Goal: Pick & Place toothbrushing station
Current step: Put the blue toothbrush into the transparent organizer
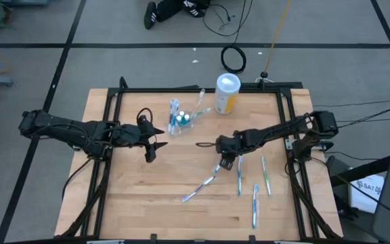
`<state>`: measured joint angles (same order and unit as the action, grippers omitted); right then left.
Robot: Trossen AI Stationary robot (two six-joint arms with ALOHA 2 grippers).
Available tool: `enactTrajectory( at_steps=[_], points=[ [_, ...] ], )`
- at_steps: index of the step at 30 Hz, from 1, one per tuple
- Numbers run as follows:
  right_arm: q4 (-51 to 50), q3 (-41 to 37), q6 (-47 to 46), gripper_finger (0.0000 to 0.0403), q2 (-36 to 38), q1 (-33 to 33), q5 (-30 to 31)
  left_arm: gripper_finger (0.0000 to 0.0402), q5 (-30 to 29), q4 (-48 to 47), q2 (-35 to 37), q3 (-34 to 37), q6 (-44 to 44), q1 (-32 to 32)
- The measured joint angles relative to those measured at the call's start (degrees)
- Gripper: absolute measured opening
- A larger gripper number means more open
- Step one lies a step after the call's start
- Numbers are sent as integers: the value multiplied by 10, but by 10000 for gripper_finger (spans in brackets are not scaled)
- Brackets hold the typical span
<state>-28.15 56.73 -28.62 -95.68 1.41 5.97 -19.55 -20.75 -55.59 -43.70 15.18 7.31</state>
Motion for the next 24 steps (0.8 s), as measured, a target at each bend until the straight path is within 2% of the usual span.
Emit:
enactTrajectory(
  at_steps=[6, 8, 13, 17, 24],
  points=[
    [3, -9, -41, 155, 47, -10, 3, 239, 0, 0, 0, 0, 0, 0],
    [8, -15, -66, 155, 69, -10, 26, 239, 0, 0, 0, 0, 0, 0],
    [24, -60, -221, 155, 94, -5, 106, 239, 0, -1, 0, 0, 0, 0],
    [54, -103, -321, 155, 92, -6, 90, 239, 0, 0, 0, 0, -1, 0],
    [239, -174, -352, 155, 89, -11, 115, 239, 0, 1, 0, 0, -4, 0]
  ],
)
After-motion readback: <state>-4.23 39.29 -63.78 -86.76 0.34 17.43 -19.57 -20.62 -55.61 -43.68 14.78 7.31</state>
